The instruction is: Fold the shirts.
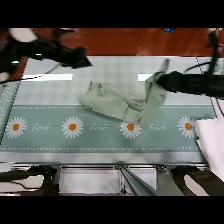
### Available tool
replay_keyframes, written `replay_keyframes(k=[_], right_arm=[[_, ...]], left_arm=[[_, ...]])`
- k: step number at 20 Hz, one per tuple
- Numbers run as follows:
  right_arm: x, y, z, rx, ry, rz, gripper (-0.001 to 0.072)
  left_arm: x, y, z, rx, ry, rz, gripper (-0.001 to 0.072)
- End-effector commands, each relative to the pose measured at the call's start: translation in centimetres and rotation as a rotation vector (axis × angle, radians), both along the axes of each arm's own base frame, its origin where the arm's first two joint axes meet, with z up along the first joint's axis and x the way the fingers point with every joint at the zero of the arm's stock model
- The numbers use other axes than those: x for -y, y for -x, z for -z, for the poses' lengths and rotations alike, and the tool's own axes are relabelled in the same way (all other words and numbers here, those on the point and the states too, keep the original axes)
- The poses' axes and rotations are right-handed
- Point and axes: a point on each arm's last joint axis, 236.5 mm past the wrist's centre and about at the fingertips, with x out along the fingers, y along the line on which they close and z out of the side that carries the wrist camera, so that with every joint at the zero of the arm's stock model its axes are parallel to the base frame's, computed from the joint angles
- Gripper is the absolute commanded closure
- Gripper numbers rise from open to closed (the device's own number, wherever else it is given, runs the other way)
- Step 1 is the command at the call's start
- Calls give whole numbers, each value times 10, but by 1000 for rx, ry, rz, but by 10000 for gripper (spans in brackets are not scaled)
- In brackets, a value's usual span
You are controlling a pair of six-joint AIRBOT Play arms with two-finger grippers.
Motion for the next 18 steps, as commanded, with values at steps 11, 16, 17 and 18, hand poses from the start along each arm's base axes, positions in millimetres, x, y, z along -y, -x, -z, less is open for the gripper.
replay_keyframes(k=[11,16,17,18], right_arm=[[-260,-75,145,-266,-126,-312,626],[-244,-61,143,-358,-145,-383,298],[-224,-61,127,-356,-139,-408,311],[-199,-62,110,-347,-119,-423,314]], left_arm=[[-123,118,21,106,-99,-355,688],[-117,109,56,52,-69,-380,687],[-120,105,58,53,-71,-391,687],[-124,103,58,56,-72,-405,687]])
